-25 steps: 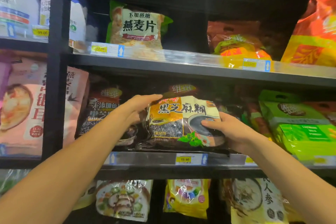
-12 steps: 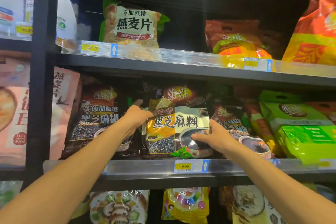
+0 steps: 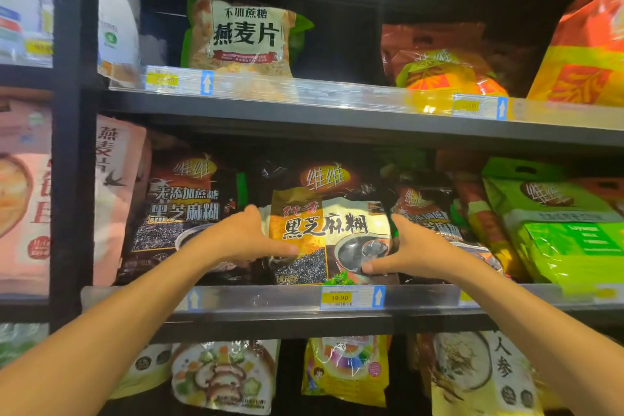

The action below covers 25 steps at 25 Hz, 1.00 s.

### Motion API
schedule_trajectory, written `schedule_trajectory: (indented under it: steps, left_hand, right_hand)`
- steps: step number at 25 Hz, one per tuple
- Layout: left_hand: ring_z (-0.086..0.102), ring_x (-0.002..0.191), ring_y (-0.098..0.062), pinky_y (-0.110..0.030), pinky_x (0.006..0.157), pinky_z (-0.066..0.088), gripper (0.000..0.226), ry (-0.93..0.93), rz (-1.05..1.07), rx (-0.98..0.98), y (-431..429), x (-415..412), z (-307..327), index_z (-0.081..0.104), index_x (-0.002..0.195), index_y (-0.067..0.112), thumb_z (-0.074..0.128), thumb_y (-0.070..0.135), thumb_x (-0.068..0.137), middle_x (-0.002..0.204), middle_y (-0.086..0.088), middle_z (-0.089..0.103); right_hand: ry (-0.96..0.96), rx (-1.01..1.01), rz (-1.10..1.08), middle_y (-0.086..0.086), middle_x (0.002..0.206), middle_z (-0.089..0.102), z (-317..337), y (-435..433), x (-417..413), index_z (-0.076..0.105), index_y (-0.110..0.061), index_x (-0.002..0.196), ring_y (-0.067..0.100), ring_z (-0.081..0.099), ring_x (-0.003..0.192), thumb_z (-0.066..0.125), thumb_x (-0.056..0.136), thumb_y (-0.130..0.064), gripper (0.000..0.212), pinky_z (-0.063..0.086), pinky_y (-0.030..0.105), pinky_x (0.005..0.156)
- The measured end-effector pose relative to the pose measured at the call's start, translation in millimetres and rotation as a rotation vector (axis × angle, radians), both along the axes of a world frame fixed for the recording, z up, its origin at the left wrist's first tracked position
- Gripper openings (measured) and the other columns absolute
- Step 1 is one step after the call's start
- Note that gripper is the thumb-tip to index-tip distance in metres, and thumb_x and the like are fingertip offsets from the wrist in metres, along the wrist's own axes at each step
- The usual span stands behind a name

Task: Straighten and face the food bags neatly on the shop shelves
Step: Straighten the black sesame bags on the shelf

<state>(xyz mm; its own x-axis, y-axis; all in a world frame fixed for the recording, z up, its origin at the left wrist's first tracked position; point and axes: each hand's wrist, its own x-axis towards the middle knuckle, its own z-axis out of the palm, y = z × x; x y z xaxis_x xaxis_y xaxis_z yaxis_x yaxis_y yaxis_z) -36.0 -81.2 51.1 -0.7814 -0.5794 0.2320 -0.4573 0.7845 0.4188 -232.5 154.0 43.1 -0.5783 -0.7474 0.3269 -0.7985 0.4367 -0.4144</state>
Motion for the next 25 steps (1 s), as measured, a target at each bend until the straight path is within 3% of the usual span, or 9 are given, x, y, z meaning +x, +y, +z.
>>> schedule_trajectory:
  steps: [2,4,7,10,13,15,18,22,25]
  left_hand:
    - [0.066,0.073,-0.015,-0.027,0.058,0.052,0.058,-0.068,-0.102,0.085,-2.5,-1.4,-4.8,0.064,0.109,0.026,0.076,0.070,0.073,0.093,0.001,0.072]
    - [0.064,0.065,-0.013,-0.025,0.053,0.047,0.044,-0.053,-0.159,0.132,-2.7,-3.9,-7.2,0.066,0.102,0.031,0.079,0.063,0.076,0.089,0.003,0.073]
    - [0.065,0.056,-0.010,-0.022,0.043,0.043,0.055,-0.021,-0.153,0.202,0.9,-10.1,-12.0,0.059,0.112,0.022,0.086,0.052,0.075,0.087,-0.003,0.075]
    - [0.066,0.052,-0.006,-0.020,0.044,0.045,0.068,-0.003,-0.096,0.228,5.0,-16.5,-15.1,0.043,0.121,0.016,0.087,0.043,0.077,0.089,-0.004,0.074]
    - [0.063,0.046,-0.003,-0.017,0.042,0.045,0.069,0.015,-0.040,0.187,8.1,-20.3,-15.2,0.035,0.122,0.017,0.085,0.040,0.081,0.087,-0.001,0.068]
    - [0.068,0.056,-0.007,-0.021,0.049,0.053,0.071,0.025,-0.017,0.145,6.3,-23.9,-15.1,0.034,0.122,0.017,0.086,0.041,0.080,0.093,-0.001,0.067]
    - [0.076,0.072,-0.018,-0.037,0.069,0.064,0.074,0.061,0.007,0.081,1.4,-33.7,-16.2,0.036,0.120,0.015,0.087,0.044,0.076,0.100,-0.003,0.068]
    - [0.076,0.077,-0.019,-0.040,0.073,0.065,0.073,0.120,-0.026,0.109,-2.4,-34.9,-21.4,0.036,0.120,0.017,0.089,0.042,0.075,0.108,-0.001,0.063]
    - [0.073,0.087,-0.021,-0.038,0.075,0.066,0.072,0.105,-0.093,0.234,-6.1,-28.4,-19.9,0.036,0.124,0.017,0.089,0.030,0.077,0.113,-0.004,0.060]
  right_hand:
    - [-0.071,0.060,0.068,-0.018,0.095,0.073,-0.4,-0.4,5.9,0.059,-0.038,0.096,0.001,0.066,0.079,0.088,0.075,-0.050,0.037,0.055,0.018,0.070]
    - [-0.130,0.047,0.101,-0.013,0.078,0.075,-5.2,-5.5,3.5,0.065,-0.034,0.090,0.005,0.066,0.064,0.089,0.076,-0.046,0.031,0.053,0.019,0.057]
    - [-0.160,-0.016,0.112,-0.004,0.081,0.080,-12.1,-13.4,-3.9,0.073,-0.028,0.095,0.009,0.070,0.064,0.092,0.074,-0.042,0.032,0.054,0.023,0.057]
    - [-0.140,-0.051,0.085,-0.005,0.078,0.079,-15.2,-19.0,-7.3,0.071,-0.027,0.094,0.010,0.073,0.065,0.093,0.073,-0.040,0.033,0.058,0.025,0.058]
    - [-0.061,-0.032,0.017,-0.007,0.085,0.076,-18.4,-26.8,-13.0,0.064,-0.028,0.104,0.011,0.073,0.069,0.093,0.065,-0.053,0.055,0.062,0.029,0.060]
    - [0.009,-0.024,-0.051,-0.005,0.099,0.074,-23.0,-35.5,-23.5,0.056,-0.025,0.114,0.014,0.071,0.083,0.091,0.057,-0.065,0.078,0.064,0.039,0.074]
    - [0.062,-0.043,-0.084,0.001,0.114,0.066,-24.4,-44.8,-28.0,0.048,-0.017,0.122,0.020,0.065,0.099,0.090,0.062,-0.063,0.086,0.060,0.043,0.084]
    - [-0.036,-0.015,-0.052,0.006,0.112,0.067,-20.1,-47.8,-31.1,0.048,-0.012,0.123,0.021,0.068,0.094,0.093,0.067,-0.050,0.081,0.058,0.031,0.066]
    - [-0.258,-0.027,0.084,0.007,0.098,0.078,-14.3,-45.7,-36.9,0.070,-0.010,0.112,0.016,0.077,0.081,0.094,0.071,-0.039,0.056,0.064,0.028,0.065]
